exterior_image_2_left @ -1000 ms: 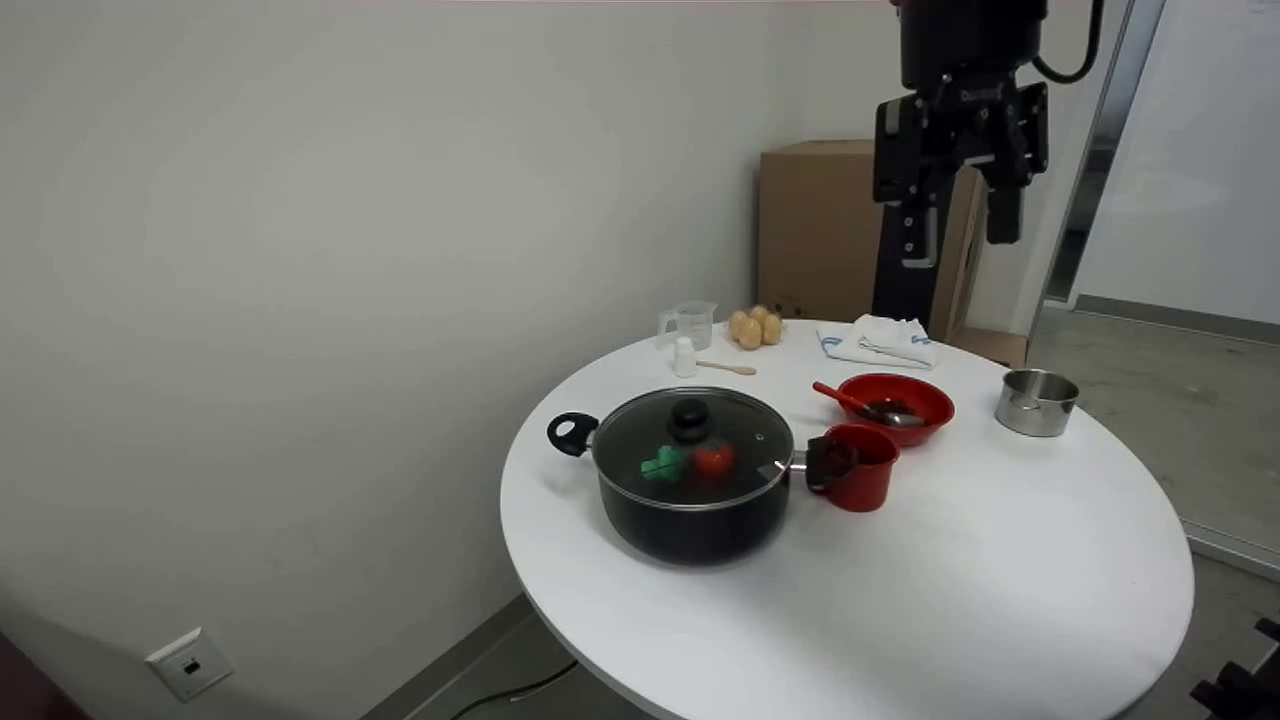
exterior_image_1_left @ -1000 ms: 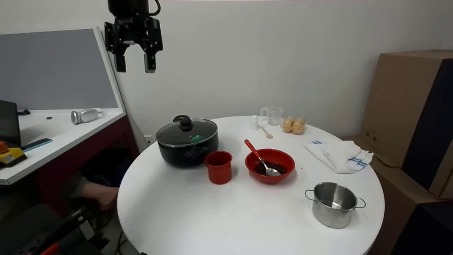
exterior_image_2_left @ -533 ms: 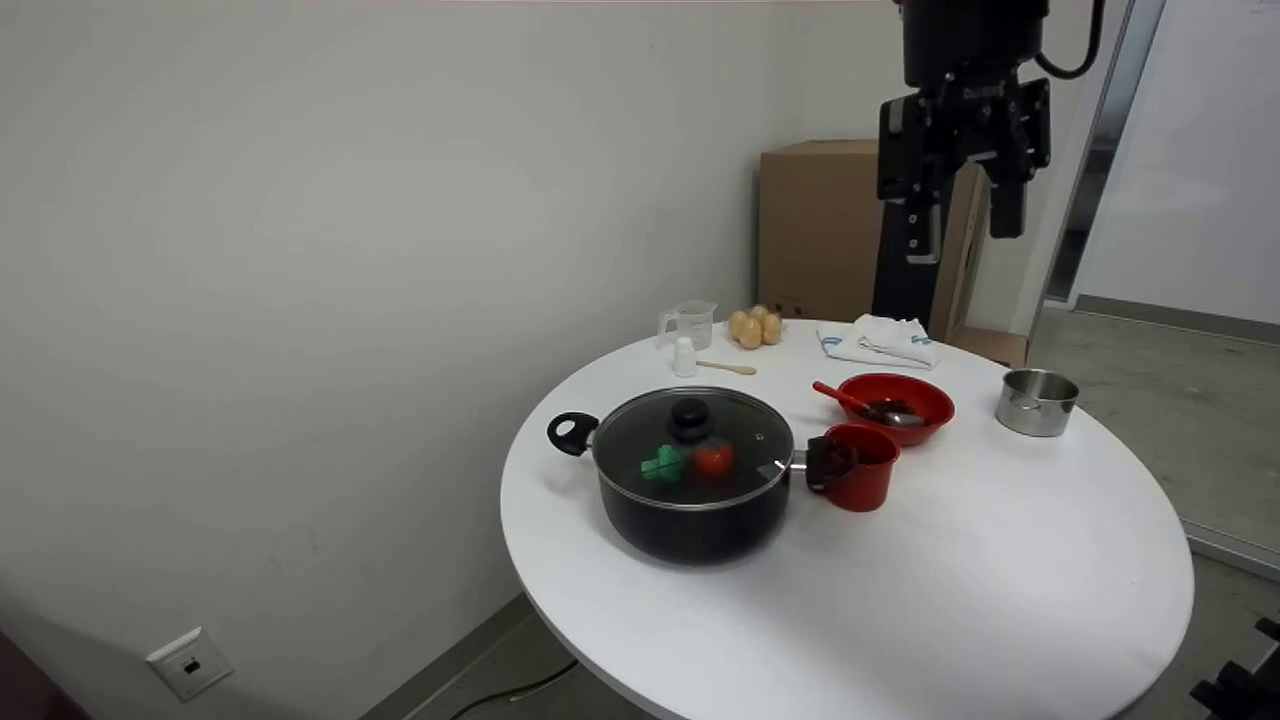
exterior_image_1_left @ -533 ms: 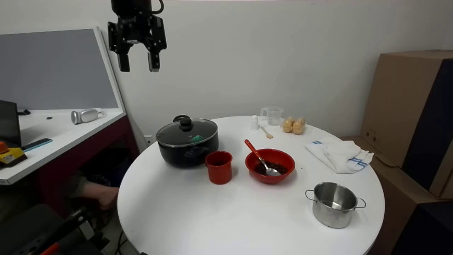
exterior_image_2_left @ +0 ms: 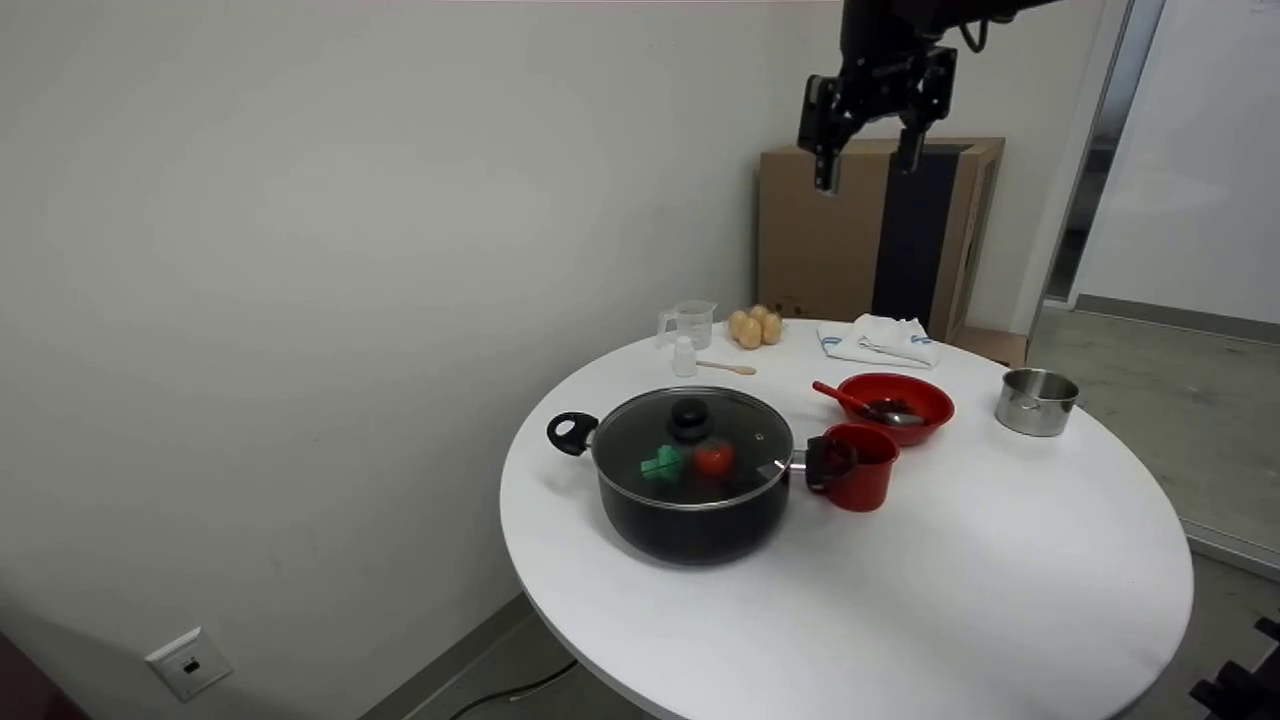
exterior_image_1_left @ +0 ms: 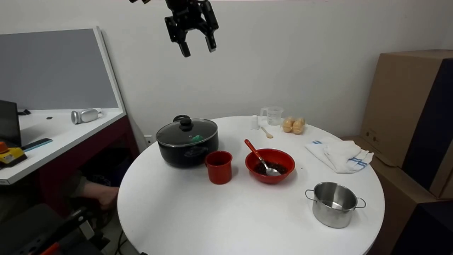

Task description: Remove the lid from the black pot and set it on the table then pick up the orange and green objects from the pot and place them on the red plate

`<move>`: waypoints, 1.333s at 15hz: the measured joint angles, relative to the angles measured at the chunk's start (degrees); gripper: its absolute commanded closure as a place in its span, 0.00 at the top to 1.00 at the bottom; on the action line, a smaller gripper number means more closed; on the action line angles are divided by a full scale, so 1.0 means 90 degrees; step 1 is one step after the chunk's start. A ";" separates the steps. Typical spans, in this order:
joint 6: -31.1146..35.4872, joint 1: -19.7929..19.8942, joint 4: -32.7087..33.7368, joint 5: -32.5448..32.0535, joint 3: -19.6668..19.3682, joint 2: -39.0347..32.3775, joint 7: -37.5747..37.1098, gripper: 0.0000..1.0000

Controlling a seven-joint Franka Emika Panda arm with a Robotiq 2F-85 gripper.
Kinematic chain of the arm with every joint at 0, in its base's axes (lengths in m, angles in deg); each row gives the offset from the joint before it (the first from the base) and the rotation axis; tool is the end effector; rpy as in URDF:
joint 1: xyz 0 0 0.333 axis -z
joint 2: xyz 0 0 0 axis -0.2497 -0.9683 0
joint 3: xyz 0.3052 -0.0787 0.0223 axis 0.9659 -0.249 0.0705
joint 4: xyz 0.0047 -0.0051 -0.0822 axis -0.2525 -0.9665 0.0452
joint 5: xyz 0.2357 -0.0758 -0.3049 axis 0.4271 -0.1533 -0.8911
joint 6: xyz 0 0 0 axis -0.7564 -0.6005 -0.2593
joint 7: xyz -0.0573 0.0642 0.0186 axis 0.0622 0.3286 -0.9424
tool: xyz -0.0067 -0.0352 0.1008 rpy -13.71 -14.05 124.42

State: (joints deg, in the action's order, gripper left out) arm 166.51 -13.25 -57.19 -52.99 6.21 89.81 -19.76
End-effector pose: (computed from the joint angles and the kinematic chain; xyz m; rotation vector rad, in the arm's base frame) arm 0.5401 0.0182 0.4416 2.9702 -0.0678 0.3090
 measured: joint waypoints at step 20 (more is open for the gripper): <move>-0.1948 -0.0840 0.3292 0.1662 0.0237 -0.4113 0.1446 1.00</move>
State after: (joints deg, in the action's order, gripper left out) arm 148.98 -20.81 -27.57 -38.03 8.34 52.79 -6.75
